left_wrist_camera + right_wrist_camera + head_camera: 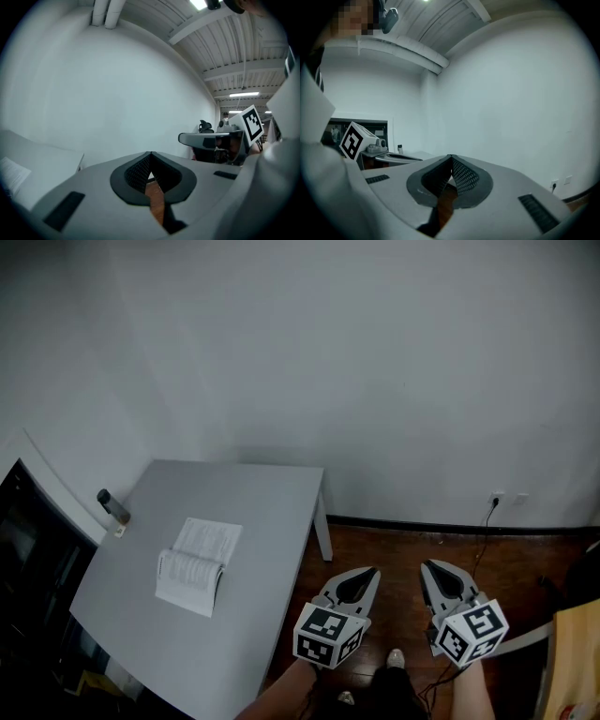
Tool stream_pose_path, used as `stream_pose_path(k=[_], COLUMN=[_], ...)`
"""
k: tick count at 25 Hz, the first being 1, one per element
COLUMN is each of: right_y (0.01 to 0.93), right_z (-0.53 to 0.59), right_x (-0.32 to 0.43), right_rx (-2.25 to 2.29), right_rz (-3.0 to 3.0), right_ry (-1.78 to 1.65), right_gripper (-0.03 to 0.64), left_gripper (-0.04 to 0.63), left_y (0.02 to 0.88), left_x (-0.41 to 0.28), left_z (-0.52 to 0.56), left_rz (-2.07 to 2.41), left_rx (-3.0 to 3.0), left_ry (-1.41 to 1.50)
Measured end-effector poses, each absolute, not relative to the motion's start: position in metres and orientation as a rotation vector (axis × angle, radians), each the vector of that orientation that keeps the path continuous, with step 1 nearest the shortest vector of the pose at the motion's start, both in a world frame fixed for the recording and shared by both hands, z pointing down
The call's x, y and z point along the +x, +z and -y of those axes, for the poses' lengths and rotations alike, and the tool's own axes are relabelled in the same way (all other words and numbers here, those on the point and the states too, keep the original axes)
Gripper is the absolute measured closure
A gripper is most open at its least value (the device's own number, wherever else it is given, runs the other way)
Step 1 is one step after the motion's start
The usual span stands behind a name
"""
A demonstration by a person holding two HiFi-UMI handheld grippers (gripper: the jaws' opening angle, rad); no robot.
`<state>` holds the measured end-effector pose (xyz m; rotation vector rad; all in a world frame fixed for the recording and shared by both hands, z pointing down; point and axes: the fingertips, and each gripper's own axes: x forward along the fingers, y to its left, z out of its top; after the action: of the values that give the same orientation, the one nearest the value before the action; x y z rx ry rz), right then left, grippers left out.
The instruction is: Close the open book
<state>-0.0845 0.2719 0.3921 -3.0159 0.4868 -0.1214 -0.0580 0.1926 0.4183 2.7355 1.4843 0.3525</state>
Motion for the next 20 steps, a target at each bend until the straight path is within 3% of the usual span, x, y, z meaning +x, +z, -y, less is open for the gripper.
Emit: stream_pose_path(k=[12,20], right_y=[0.395,0.410], right_z=[-0.291,-0.236], right_x=[0.043,0.096], right_rx=[-2.858,-2.741], right_rz=[-0.950,-1.237], right_ry=[-0.124,-0.175], right_gripper=[0.612,0.612], left_gripper=[0.591,0.591], left_y=[0.418,0.431], left_x=[0.042,0.073], left_z=[-0.208,-0.148], left_rz=[-1.029,-0.680], left_rx=[2.930,3.002], left_ry=[0.358,0.417])
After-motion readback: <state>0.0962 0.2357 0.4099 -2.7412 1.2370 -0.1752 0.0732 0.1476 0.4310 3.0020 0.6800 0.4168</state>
